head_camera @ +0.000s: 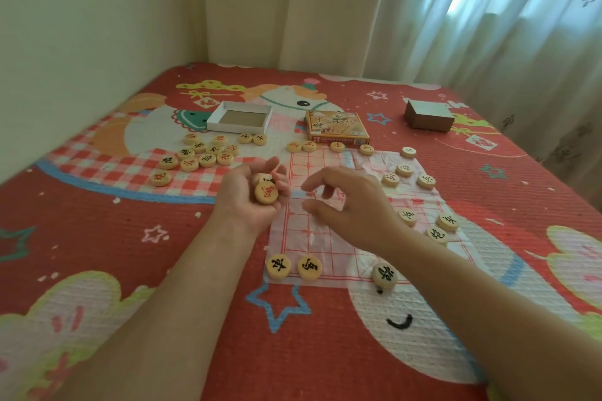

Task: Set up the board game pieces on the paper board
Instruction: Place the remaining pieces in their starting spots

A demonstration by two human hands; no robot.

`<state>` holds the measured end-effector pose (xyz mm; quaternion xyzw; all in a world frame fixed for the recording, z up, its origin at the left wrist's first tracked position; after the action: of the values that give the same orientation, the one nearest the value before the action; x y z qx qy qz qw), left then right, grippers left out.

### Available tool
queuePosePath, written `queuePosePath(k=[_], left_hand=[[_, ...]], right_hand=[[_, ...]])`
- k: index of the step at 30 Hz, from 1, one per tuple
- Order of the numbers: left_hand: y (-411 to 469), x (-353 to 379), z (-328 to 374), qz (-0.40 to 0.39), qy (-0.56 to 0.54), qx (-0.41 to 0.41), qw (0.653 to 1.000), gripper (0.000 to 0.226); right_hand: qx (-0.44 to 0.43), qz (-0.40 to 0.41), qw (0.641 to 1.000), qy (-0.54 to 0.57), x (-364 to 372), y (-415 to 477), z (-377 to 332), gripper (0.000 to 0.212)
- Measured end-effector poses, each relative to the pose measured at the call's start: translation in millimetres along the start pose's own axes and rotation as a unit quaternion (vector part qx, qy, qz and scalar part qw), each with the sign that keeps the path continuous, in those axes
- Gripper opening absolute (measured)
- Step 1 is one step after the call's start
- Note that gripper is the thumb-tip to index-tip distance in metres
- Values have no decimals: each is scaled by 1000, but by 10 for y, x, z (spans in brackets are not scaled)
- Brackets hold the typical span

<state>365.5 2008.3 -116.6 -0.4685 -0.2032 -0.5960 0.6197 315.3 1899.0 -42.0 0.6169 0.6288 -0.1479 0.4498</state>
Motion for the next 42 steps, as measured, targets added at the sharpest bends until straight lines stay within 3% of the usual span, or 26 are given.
queuePosePath(k=[7, 15, 24, 33, 37, 42], left_hand=[[8, -11, -36, 26, 46, 16, 998, 35], [-13, 126, -145, -20, 53, -3, 998, 11], [-46, 147, -127, -63, 177, -6, 982, 18], [0, 175, -67, -69, 213, 58, 973, 15], [67, 165, -44, -62, 209, 71, 973, 19], [183, 109, 13, -56, 225, 81, 969, 27]], right_hand=[[-7, -11, 1000, -5, 274, 157, -122, 28], [-10, 57, 998, 15, 137, 164, -12, 26], [-23, 106, 993, 51, 36, 195, 74, 21], [66, 60, 991, 103, 103, 315, 252, 19], [87, 59, 990, 96, 19, 544, 345, 9], [121, 70, 989, 37, -234, 917, 648, 13]])
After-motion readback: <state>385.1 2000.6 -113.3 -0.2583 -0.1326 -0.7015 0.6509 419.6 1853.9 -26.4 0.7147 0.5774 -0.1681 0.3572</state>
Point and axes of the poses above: each hand's wrist, its own y-axis towards the middle knuckle, its own x-axis out of the palm, z = x × y, the point moved 8 cm from there along y, towards the middle knuckle, and after that the axes turned 6 degrees about x, right-handed, at the moved point
